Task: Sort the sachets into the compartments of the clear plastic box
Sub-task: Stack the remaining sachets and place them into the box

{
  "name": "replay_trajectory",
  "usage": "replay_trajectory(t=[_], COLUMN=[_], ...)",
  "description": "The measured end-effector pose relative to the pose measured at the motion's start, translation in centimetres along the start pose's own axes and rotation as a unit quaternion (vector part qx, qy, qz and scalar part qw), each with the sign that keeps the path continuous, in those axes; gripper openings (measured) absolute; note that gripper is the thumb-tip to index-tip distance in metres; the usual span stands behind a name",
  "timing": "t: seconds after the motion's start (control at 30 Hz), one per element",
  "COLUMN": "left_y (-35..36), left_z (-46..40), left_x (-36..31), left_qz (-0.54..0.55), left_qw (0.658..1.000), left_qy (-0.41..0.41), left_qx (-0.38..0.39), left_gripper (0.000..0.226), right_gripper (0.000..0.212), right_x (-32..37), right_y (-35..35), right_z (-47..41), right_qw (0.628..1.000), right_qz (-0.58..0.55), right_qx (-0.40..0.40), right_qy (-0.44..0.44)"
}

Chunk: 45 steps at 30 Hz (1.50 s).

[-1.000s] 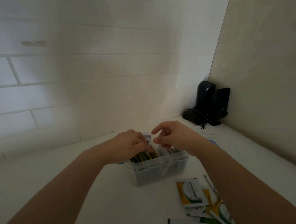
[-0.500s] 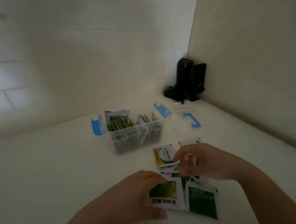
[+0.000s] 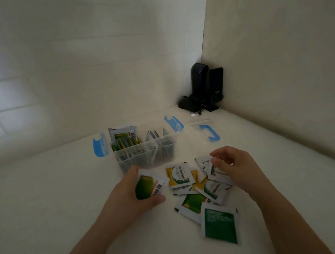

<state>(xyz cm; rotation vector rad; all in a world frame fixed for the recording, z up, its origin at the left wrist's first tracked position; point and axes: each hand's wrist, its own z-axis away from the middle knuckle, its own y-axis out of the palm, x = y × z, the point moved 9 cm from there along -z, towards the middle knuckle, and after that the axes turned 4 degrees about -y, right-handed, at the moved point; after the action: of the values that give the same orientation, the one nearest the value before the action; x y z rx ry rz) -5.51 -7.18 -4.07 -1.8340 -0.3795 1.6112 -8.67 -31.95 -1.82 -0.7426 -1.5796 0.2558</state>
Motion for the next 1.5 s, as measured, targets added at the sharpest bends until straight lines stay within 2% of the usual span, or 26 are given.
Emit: replay_trajectory(t=[0.07, 0.17, 0.23, 0.33, 0.43, 0.53, 0.63, 0.73, 0.83, 0.87, 0.93, 1.0, 1.1, 1.17, 1.23, 1.3, 1.37, 1.43, 1.5], left_y=[-0.2, 0.4, 1.0, 1.0, 0.7, 0.6, 0.1, 0.0, 0.5, 0.9, 1.8, 2.4, 3.2, 2.7, 1.8, 1.2, 0.8, 0.3, 0.1], left_z=[-0.9, -1.8, -1.9, -1.7, -1.2, -0.7, -0.7, -0.7, -0.7, -0.7, -0.6, -0.4, -0.1, -0.5, -0.7, -0.7, -0.4, 0.0, 0.5], left_x=[0.5, 0.7, 0.8, 1.6, 2.4, 2.7, 2.5, 2.2, 1.8, 1.8, 1.6, 1.1, 0.9, 0.9, 1.1, 1.4, 0.9, 0.0, -0.9], left_qz=[0.073, 0.126, 0.134, 0.172, 0.201, 0.197, 0.209, 0.171, 0.109, 0.105, 0.098, 0.151, 0.309, 0.304, 0.245, 0.228, 0.225, 0.219, 0.218], left_qw=[0.997, 0.991, 0.990, 0.983, 0.977, 0.978, 0.977, 0.985, 0.994, 0.994, 0.995, 0.986, 0.943, 0.949, 0.969, 0.974, 0.974, 0.976, 0.975], left_qy=[-0.037, -0.050, -0.041, -0.053, -0.070, -0.069, -0.037, -0.015, -0.004, -0.006, -0.017, -0.039, -0.083, -0.043, -0.012, -0.009, -0.008, 0.019, 0.045], left_qx=[-0.009, -0.016, -0.016, -0.020, -0.020, -0.018, -0.027, -0.030, -0.013, -0.002, 0.027, 0.050, 0.093, 0.072, 0.033, 0.007, 0.003, -0.008, -0.013], left_gripper=[0.041, 0.033, 0.030, 0.031, 0.042, 0.059, 0.071, 0.066, 0.040, 0.033, 0.022, 0.020, 0.040, 0.030, 0.011, 0.011, 0.016, 0.015, 0.014], right_gripper=[0.006, 0.015, 0.026, 0.049, 0.056, 0.038, 0.029, 0.030, 0.014, 0.012, 0.015, 0.015, 0.008, 0.014, 0.020, 0.023, 0.011, 0.036, 0.071], right_x=[-0.6, 0.5, 1.7, 3.1, 4.8, 6.1, 6.6, 7.3, 7.6, 7.6, 8.0, 9.2, 10.1, 10.3, 10.3, 10.1, 9.4, 7.5, 5.5], right_y=[-0.1, 2.3, 4.0, 6.7, 8.8, 9.8, 11.1, 9.5, 4.9, 3.5, 2.4, 4.0, 8.0, 10.5, 11.6, 10.4, 7.9, 6.0, 6.4], right_z=[0.3, 1.7, 3.1, 4.5, 5.1, 5.3, 5.9, 5.4, 4.4, 4.2, 4.3, 4.9, 6.2, 7.0, 7.3, 6.7, 5.3, 3.6, 2.8], right_qw=[1.000, 0.986, 0.964, 0.919, 0.891, 0.876, 0.856, 0.903, 0.971, 0.975, 0.967, 0.959, 0.923, 0.887, 0.866, 0.887, 0.926, 0.974, 0.992], right_qz=[-0.007, 0.045, 0.102, 0.222, 0.311, 0.350, 0.368, 0.296, 0.071, -0.001, -0.044, -0.007, 0.082, 0.124, 0.130, 0.097, 0.069, 0.026, -0.026], right_qx=[0.022, 0.162, 0.245, 0.311, 0.277, 0.210, 0.186, 0.096, -0.037, -0.080, -0.122, -0.078, 0.002, 0.051, 0.076, 0.054, -0.004, -0.013, 0.063], right_qy=[0.014, -0.014, -0.033, -0.093, -0.179, -0.258, -0.311, -0.295, -0.223, -0.209, -0.218, -0.271, -0.377, -0.442, -0.478, -0.449, -0.372, -0.224, -0.105])
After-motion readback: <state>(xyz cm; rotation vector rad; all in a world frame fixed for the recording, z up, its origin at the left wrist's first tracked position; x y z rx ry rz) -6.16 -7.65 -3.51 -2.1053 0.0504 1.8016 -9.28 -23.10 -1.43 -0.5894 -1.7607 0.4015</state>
